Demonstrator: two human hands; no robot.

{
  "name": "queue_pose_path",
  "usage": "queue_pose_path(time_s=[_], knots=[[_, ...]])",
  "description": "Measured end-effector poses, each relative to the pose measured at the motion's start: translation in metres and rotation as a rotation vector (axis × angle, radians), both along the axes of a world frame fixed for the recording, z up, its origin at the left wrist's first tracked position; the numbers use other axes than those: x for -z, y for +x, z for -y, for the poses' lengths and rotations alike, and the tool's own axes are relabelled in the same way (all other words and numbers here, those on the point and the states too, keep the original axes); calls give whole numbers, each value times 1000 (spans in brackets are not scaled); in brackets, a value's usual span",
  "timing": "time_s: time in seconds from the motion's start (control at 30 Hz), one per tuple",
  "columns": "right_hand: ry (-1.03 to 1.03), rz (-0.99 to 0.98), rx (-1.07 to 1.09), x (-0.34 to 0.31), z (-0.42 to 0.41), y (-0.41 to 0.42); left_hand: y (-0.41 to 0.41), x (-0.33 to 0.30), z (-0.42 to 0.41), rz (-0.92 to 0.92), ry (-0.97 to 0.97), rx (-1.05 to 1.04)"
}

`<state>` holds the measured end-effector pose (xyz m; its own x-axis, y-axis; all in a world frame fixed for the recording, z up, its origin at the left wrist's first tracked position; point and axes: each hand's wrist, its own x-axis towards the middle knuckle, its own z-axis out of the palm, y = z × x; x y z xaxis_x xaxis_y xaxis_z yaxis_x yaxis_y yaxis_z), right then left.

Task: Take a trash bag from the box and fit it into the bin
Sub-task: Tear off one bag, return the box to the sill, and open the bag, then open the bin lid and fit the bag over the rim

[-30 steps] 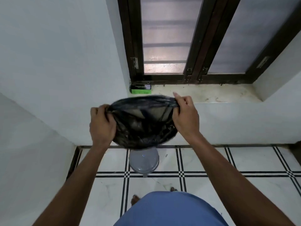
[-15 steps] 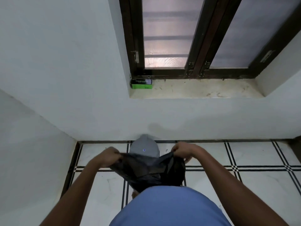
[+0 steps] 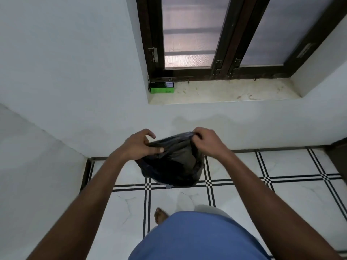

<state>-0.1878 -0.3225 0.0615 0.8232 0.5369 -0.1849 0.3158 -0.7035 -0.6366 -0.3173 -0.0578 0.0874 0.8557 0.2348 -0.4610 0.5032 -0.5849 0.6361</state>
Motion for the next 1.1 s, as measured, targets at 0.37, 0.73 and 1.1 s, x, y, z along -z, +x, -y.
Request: queue_pose_path(time_s=[0.37, 0.73, 1.1], knots=[[143, -249, 241, -28, 62, 11, -11, 1, 35, -71, -795, -407], [343, -485, 253, -14, 105, -21, -32, 22, 96, -51, -982, -406], [230, -245, 404, 31, 127, -19, -38, 45, 107, -94, -957, -421]])
